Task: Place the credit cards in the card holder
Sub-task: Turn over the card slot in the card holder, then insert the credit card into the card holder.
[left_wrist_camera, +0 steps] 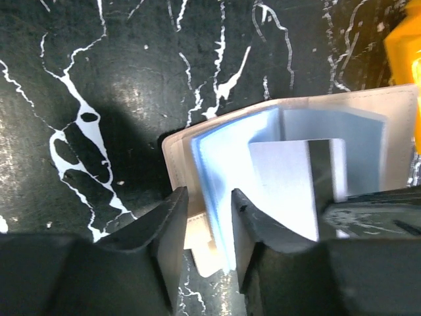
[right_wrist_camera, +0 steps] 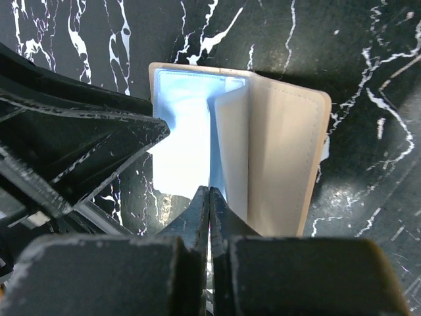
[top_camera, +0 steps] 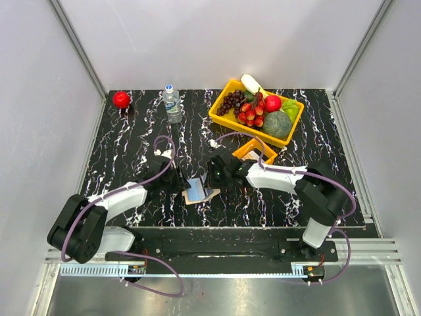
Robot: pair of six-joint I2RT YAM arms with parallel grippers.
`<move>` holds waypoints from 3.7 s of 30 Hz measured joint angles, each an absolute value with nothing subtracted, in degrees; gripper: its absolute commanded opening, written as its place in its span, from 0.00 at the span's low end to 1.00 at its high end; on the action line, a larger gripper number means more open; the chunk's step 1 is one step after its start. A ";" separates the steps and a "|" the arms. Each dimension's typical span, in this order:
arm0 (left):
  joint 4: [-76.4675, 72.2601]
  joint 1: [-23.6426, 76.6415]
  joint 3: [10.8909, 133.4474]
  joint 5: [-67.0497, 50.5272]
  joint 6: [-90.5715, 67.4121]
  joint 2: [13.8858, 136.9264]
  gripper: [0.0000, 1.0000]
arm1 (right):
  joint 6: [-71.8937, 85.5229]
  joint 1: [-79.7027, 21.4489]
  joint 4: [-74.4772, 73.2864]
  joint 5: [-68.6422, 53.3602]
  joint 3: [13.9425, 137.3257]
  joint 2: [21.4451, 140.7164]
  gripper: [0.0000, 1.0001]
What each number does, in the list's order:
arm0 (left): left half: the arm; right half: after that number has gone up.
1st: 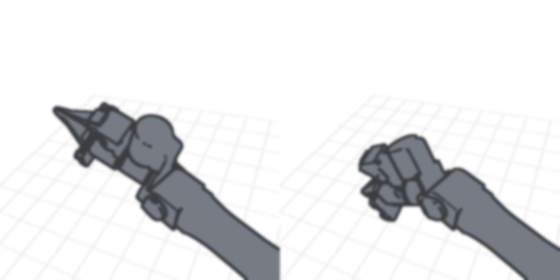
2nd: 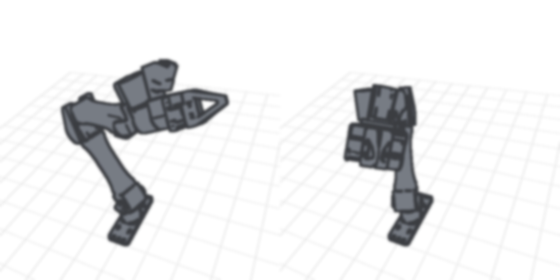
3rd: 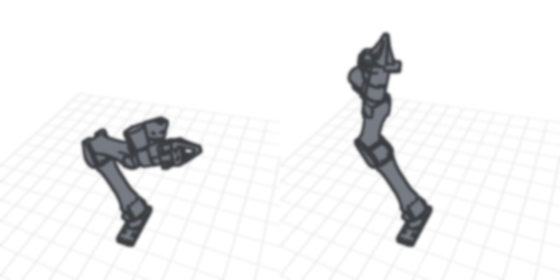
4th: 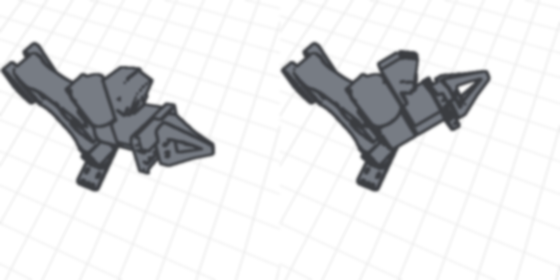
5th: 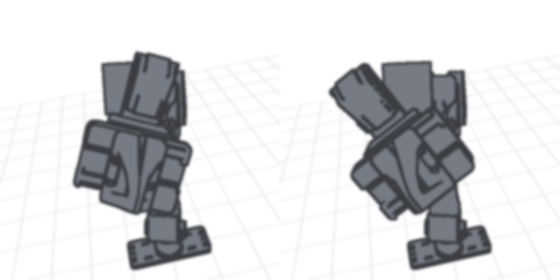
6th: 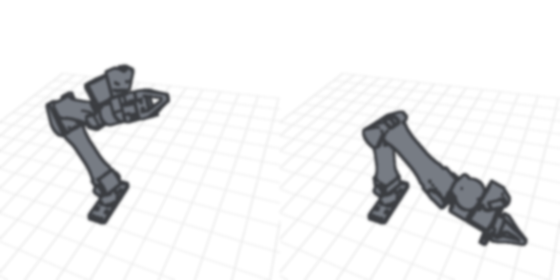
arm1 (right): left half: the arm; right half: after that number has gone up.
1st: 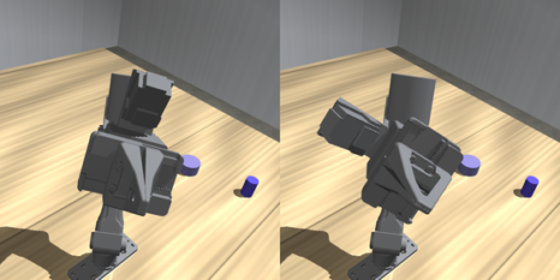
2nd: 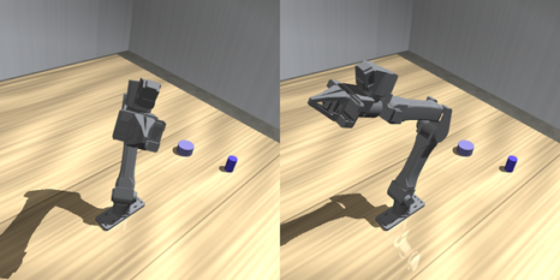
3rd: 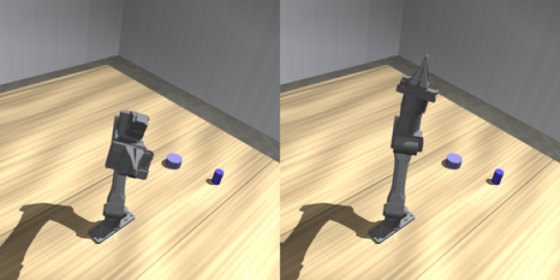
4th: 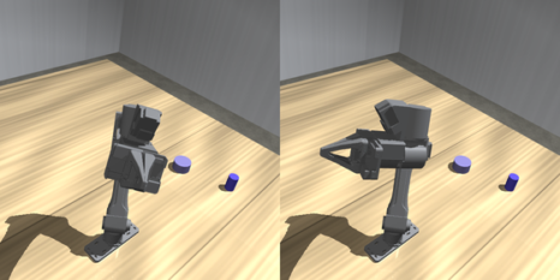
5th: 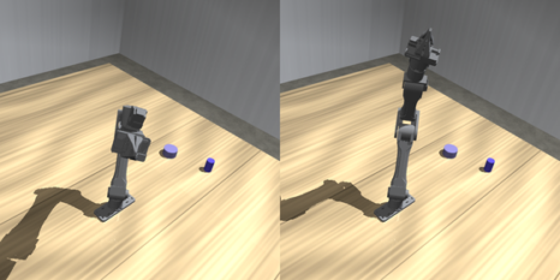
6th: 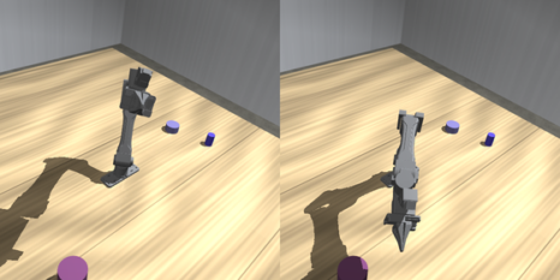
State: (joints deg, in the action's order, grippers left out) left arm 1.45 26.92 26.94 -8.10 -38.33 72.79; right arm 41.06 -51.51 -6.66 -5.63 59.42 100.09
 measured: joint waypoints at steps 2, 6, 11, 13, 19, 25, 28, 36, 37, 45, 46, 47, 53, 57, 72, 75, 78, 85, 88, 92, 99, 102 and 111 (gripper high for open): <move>1.63 27.11 26.98 -7.07 -38.61 73.80 0.23 | 41.06 -51.03 -6.61 -5.56 58.94 99.39 0.00; 2.66 27.53 28.16 -5.08 -38.81 75.59 0.16 | 41.04 -49.43 -6.11 -5.34 57.45 96.86 0.00; 3.70 27.73 29.71 -4.32 -38.11 77.03 0.14 | 40.99 -46.35 -4.34 -5.32 55.18 94.24 0.00; 3.99 27.77 30.39 -4.25 -37.41 77.65 0.14 | 40.97 -45.10 -3.60 -5.87 54.24 93.95 0.00; 4.69 28.01 31.44 -4.27 -35.40 78.28 0.17 | 41.43 -44.36 0.23 -10.09 52.07 94.06 0.00; 4.99 28.08 31.75 -4.27 -34.96 78.50 0.19 | 44.25 -44.36 3.81 -13.19 49.95 94.91 0.00; 4.99 28.10 31.75 -4.29 -35.27 78.48 0.21 | 45.93 -44.36 4.82 -13.21 48.16 94.91 0.00; 5.50 28.23 31.14 -4.05 -36.51 77.17 0.21 | 49.80 -44.36 8.56 -13.72 44.25 95.22 0.00; 5.50 28.32 30.94 -4.03 -36.64 77.03 0.21 | 50.11 -44.36 9.67 -13.89 43.81 95.44 0.00; 4.97 28.67 30.22 -3.53 -37.39 76.55 0.20 | 51.55 -44.29 14.15 -15.66 43.33 98.83 0.00; 4.97 28.67 30.22 -3.42 -37.36 76.55 0.20 | 51.53 -44.29 14.33 -15.79 43.33 99.20 0.00; 4.95 28.67 30.22 -3.38 -37.36 76.55 0.20 | 51.53 -44.29 14.35 -15.94 43.40 99.46 0.00; 4.91 28.69 30.22 -3.27 -37.36 76.58 0.17 | 51.27 -44.25 14.28 -15.86 43.64 99.79 0.00; 4.91 28.69 30.22 -3.25 -37.30 76.58 0.13 | 51.00 -44.25 13.85 -15.29 44.23 99.94 0.00; 3.77 28.71 29.71 -3.66 -35.97 76.55 0.21 | 49.74 -44.34 12.19 -13.91 46.50 101.43 0.00; 3.25 28.75 29.45 -3.86 -36.38 76.44 0.22 | 49.71 -44.60 12.16 -14.68 46.57 101.43 0.00; 3.05 28.80 29.43 -3.90 -36.71 76.42 0.22 | 49.32 -45.52 11.57 -14.74 47.24 101.45 0.00; 2.87 28.80 29.08 -3.86 -37.15 75.96 0.21 | 47.81 -47.00 8.05 -16.12 51.35 103.31 0.05; 2.85 28.80 28.71 -3.84 -37.17 75.44 0.21 | 47.55 -47.00 6.35 -16.21 52.62 104.27 0.06; 2.92 28.80 28.12 -3.64 -37.76 74.61 0.24 | 47.46 -47.05 3.75 -16.16 54.00 104.81 0.08; 3.40 29.04 25.56 -3.29 -39.70 70.54 0.40 | 48.51 -47.44 0.25 -16.10 55.07 104.90 0.10; 4.10 29.04 24.49 -2.79 -40.16 68.01 0.45 | 48.73 -47.53 -0.40 -15.84 55.18 104.99 0.09; 4.56 29.04 21.85 -2.57 -40.86 64.12 0.31 | 48.29 -47.53 -2.35 -15.70 55.83 105.25 0.23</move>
State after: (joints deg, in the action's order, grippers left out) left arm 4.56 29.04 21.85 -2.57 -40.86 64.12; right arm 48.29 -47.53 -2.35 -15.70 55.83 105.25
